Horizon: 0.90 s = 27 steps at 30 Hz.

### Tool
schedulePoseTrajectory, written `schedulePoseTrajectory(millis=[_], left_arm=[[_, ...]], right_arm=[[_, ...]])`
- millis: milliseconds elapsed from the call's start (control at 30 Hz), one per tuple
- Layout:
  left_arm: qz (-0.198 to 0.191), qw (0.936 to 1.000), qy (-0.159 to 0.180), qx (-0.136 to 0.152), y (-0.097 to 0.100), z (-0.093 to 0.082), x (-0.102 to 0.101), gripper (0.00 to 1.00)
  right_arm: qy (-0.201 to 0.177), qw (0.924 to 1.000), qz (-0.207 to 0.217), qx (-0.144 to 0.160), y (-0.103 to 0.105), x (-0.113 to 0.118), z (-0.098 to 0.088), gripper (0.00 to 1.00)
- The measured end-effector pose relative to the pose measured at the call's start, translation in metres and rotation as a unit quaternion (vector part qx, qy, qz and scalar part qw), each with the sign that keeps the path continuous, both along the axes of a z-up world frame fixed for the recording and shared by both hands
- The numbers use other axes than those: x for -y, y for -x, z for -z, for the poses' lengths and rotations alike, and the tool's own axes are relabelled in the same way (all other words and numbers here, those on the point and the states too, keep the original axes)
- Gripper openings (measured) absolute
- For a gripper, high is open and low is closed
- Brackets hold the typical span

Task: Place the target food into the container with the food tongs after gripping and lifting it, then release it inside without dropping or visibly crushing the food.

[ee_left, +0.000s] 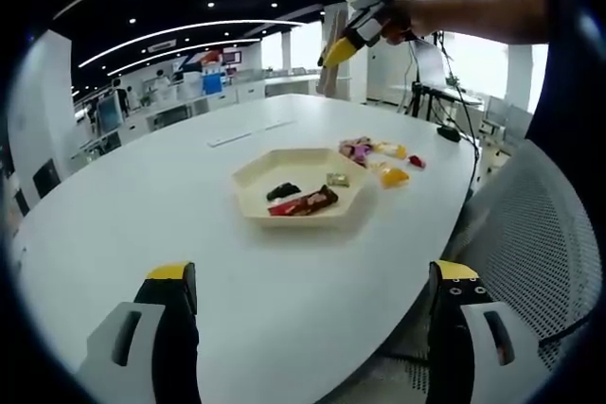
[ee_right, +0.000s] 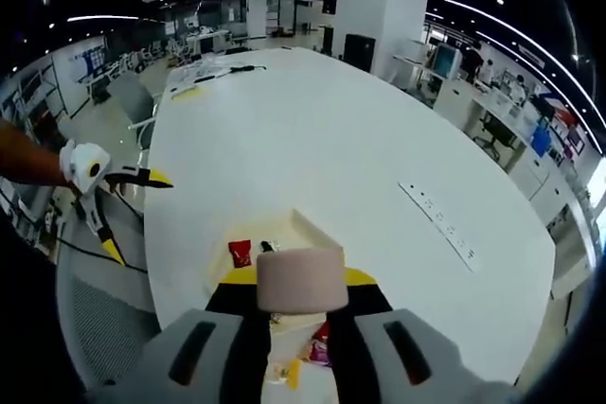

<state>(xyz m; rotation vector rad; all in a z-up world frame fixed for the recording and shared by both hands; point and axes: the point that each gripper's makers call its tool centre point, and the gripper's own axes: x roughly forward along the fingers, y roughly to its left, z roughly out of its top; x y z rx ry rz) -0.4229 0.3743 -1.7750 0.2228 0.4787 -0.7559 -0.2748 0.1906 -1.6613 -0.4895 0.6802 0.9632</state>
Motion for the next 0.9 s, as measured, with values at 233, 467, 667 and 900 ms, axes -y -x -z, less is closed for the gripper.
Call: schedulePoseTrajectory(millis=[233,467,667,900], left_arm=[[0.001,1.0000,0.000,0.000,0.000,0.000,0.000,0.99],[0.006,1.0000,0.000,-0.001,0.001,0.001,0.001,0.99],[0.001,1.0000,0.007,-0.003,-0.001,0.000,0.000,1.00],[-0.001,0.9998,0.019,-0.003,0.000,-0.003,0.001,1.00]], right_arm=[[0.007,0.9997,0.022,-0.001,0.007,0.033,0.009,0.21],[0.010,0.9993,0.037,0.004,0.014,0.059,0.012,0.21],[0.012,0.9987,0.049,0.011,0.021,0.080,0.012,0.22],[0.013,0.9977,0.064,0.018,0.032,0.105,0.011,0.22]])
